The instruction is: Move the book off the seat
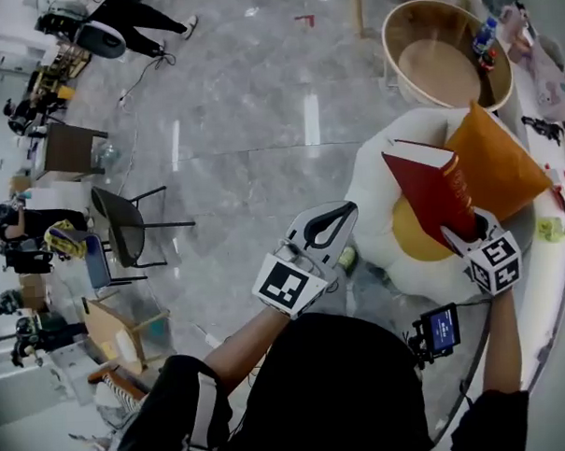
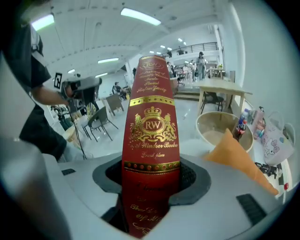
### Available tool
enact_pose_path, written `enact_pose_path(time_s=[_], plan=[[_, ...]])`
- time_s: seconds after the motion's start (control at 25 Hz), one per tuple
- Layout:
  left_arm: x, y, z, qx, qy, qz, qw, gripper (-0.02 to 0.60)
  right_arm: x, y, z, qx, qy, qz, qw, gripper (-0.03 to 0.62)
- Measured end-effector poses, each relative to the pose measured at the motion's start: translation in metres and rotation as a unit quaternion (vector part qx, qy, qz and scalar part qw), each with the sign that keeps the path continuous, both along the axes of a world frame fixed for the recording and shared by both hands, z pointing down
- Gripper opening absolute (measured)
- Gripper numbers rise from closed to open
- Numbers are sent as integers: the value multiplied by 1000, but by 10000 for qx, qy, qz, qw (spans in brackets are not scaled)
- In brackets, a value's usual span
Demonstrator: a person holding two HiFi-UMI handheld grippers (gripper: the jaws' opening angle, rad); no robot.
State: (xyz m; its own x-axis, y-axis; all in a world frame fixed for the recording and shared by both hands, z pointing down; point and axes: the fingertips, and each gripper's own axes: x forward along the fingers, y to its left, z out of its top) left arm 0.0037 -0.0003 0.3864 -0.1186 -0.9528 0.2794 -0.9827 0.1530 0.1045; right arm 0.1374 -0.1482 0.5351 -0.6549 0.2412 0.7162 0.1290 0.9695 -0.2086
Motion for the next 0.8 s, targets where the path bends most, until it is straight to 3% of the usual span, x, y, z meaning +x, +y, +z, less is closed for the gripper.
enact_pose_path(time_s=[0.2, 0.4, 0.64, 0.8], plan=[[-37, 68, -39, 168, -297, -886, 9955, 9, -50, 39, -91, -732, -1289, 218, 9887, 241], [-60, 123, -62, 212, -475, -1789, 9825, 9, -85, 71, -158, -1721, -2332, 214, 9568, 241], [-70, 157, -84, 310, -604, -2223, 9726, 9, -110, 97, -195, -2865, -2706, 316, 9185, 241], [-83, 173, -92, 133, -649, -2343, 9699, 9, -133, 118, -203, -3240, -2753, 319, 9046, 239]])
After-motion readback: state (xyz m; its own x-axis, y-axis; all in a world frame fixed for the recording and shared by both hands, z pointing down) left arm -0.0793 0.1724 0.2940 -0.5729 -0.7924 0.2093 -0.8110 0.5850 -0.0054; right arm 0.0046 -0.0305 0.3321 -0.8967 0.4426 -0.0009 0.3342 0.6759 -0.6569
